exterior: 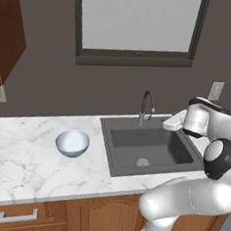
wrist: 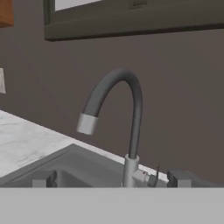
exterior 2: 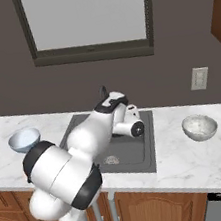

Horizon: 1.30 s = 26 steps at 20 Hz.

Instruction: Rinse each bowl for a few seconds and place them down in the sink or on the counter.

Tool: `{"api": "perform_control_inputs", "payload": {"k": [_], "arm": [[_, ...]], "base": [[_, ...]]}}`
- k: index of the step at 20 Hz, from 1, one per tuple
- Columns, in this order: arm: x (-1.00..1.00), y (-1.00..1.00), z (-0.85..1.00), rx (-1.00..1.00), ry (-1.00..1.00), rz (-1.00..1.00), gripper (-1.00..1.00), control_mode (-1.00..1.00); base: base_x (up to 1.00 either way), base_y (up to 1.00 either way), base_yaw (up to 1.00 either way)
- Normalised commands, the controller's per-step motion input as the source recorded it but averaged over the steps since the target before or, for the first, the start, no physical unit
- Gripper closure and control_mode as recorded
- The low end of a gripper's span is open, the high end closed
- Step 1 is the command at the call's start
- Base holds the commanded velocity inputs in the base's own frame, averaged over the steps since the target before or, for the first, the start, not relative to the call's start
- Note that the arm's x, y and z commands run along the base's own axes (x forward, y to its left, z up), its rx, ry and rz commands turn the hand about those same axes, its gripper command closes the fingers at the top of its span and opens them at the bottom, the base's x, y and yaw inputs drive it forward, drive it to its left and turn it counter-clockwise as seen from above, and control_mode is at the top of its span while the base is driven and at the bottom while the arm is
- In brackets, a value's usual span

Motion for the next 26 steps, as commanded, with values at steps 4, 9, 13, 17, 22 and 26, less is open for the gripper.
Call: {"api": "perform_control_inputs", "payload": {"k": [4, 9, 13, 17, 22, 26], "arm": [[0.20, 0.00, -0.04, 0.00, 0.00, 0.00, -1.00, -1.00], [0.18, -0.01, -0.09, 0.00, 0.00, 0.00, -1.00, -1.00], [0.19, 0.00, -0.07, 0.00, 0.00, 0.00, -1.00, -1.00], [0.18, 0.00, -0.08, 0.00, 0.00, 0.00, -1.00, -1.00], [0.24, 0.00, -0.07, 0.00, 0.00, 0.00, -1.00, -1.00], [0.25, 0.00, -0.07, 0.00, 0.00, 0.00, -1.00, -1.00]], "base": [[0.00, 0.00, 0.00], [0.00, 0.00, 0.00], [0.00, 0.00, 0.00], [0.00, 0.00, 0.00], [0.00, 0.00, 0.00], [0.00, 0.00, 0.00]]}}
